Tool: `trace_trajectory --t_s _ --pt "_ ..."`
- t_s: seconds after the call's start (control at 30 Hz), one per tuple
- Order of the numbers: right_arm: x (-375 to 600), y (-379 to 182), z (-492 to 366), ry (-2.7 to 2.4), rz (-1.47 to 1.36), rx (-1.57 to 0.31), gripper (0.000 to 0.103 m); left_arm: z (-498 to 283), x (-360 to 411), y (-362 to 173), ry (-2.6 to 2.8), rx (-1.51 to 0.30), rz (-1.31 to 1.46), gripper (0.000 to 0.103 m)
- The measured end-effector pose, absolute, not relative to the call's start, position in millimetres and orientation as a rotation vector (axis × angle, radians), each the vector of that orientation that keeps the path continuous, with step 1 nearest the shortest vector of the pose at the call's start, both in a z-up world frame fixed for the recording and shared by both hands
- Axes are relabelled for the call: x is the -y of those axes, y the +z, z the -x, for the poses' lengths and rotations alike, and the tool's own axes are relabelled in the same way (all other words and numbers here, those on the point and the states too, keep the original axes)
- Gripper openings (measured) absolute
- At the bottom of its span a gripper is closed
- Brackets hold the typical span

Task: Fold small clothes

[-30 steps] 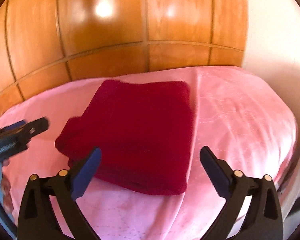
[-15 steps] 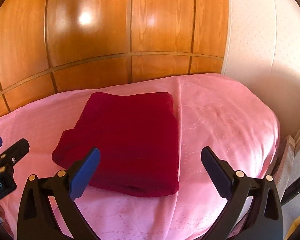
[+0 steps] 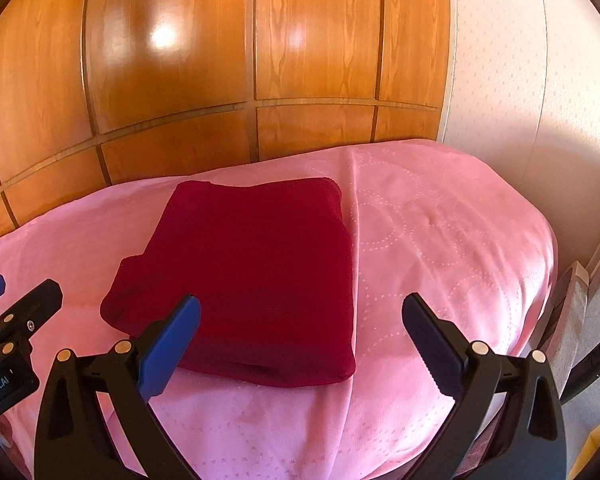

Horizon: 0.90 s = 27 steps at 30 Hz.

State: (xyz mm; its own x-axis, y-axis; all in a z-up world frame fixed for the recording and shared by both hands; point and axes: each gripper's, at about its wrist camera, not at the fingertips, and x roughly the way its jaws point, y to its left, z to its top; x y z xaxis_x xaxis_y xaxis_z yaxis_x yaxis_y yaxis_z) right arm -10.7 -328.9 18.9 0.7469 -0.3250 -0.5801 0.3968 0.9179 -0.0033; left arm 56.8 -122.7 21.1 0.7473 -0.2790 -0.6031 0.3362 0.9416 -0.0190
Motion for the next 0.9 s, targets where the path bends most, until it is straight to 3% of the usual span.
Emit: trace_trajectory --t_s 0.9 --pt "318 22 14 -0.386 -0.116 -0.606 0.101 -58 120 21 -0.305 -0.629 -0.081 0.099"
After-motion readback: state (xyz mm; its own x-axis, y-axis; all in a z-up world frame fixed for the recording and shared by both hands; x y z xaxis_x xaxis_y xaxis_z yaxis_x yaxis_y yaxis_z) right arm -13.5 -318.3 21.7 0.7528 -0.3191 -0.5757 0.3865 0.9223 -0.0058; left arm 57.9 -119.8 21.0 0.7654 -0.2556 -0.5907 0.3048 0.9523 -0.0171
